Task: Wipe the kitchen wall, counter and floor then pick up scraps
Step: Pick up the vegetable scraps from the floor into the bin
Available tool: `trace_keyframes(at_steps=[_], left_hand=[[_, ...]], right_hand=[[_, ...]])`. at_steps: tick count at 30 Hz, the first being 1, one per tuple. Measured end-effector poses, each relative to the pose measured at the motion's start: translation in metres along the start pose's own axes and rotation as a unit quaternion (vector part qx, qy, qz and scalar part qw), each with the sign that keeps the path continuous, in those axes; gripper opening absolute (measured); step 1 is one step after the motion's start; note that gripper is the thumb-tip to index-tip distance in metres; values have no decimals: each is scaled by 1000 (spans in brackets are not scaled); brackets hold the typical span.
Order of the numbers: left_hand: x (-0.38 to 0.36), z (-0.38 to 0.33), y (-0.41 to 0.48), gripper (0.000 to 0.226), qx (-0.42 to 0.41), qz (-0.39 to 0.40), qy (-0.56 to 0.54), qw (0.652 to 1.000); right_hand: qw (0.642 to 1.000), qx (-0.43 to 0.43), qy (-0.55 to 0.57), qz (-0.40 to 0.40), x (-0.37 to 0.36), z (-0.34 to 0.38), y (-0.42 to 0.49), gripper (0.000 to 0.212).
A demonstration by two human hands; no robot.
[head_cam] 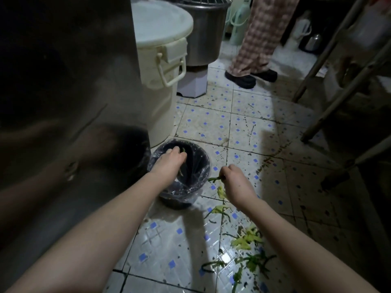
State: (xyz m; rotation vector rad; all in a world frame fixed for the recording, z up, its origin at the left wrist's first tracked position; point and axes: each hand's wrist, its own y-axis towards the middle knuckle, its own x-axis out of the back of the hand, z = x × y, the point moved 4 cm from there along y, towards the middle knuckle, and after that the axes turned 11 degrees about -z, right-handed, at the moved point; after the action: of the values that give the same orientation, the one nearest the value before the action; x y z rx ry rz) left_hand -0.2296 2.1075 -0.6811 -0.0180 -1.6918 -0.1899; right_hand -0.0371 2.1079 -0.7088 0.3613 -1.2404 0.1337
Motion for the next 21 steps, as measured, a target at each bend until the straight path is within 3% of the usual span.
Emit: trace_keyframes(at_steps=[5, 10, 21], left_hand=[[-3, 8, 8, 17, -4, 13, 23, 1000], [-1, 14, 4, 20, 7, -8, 26, 1000], [-1, 29, -36, 49, 78, 3, 96, 992]], right_hand=[[1000, -8, -3, -4, 6, 0, 12, 21], [1000, -4, -1, 3, 8, 4, 22, 21], [999, 37, 26, 20, -5, 48, 56, 19]])
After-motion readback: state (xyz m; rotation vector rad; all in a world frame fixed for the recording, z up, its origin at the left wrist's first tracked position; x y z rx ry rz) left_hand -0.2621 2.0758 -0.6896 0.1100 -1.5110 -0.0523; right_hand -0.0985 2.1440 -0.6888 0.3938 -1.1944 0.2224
